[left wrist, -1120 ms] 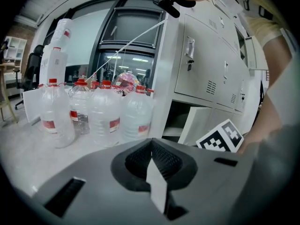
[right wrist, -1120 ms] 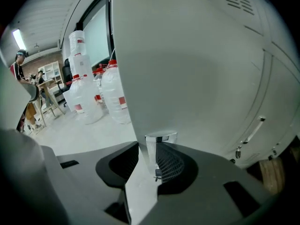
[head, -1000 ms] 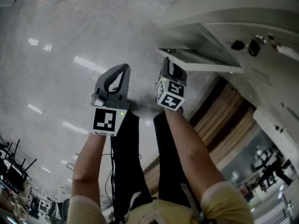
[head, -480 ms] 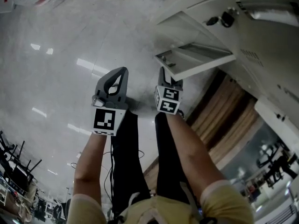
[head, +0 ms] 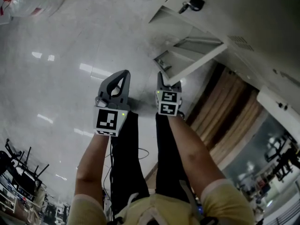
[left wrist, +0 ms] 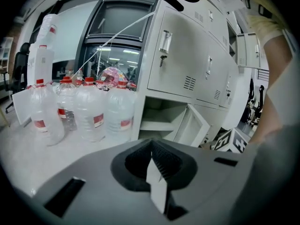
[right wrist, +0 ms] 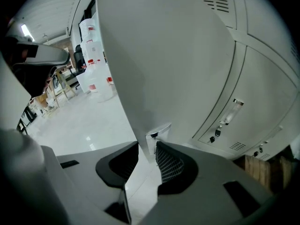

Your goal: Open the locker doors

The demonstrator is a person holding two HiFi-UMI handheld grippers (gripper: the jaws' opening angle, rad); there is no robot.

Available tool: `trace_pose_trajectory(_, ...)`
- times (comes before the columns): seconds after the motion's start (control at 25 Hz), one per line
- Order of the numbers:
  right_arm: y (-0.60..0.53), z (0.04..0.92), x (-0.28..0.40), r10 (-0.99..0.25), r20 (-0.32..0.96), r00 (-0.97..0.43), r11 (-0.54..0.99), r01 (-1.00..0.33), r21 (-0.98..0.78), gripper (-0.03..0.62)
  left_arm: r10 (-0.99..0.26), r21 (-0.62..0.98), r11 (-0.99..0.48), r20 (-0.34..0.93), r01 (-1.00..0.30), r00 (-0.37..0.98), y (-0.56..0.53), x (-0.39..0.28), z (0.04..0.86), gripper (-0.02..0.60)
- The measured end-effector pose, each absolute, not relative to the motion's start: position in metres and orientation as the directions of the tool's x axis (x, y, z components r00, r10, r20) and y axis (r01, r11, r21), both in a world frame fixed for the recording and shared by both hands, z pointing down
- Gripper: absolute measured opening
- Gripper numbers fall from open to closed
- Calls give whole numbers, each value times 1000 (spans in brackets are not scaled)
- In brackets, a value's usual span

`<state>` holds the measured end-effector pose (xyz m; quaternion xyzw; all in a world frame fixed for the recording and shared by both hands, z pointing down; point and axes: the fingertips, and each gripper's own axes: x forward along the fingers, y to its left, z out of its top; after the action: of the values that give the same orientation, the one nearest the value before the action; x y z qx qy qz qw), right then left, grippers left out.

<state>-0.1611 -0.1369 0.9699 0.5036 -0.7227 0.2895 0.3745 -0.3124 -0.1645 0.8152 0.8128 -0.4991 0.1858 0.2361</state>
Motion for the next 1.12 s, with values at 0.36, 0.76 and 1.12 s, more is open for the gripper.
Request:
trace_pose_trajectory(0.36, -110, 950, -130, -504, 838, -207, 306, -951, -51, 114, -672, 172, -465, 569, -868, 473, -153, -285, 807, 3)
trace_pose_trajectory(0.76, -85, 927, -88, -497, 852, -166, 273, -962, -28, 114, -639, 191, -487, 588, -852, 496, -138, -259, 788, 3)
trace_pose_trajectory(1.12, -71, 887, -60, -505, 845, -177, 292, -956, -26, 114, -638, 183, -494, 588, -850, 497, -131, -244, 754, 3)
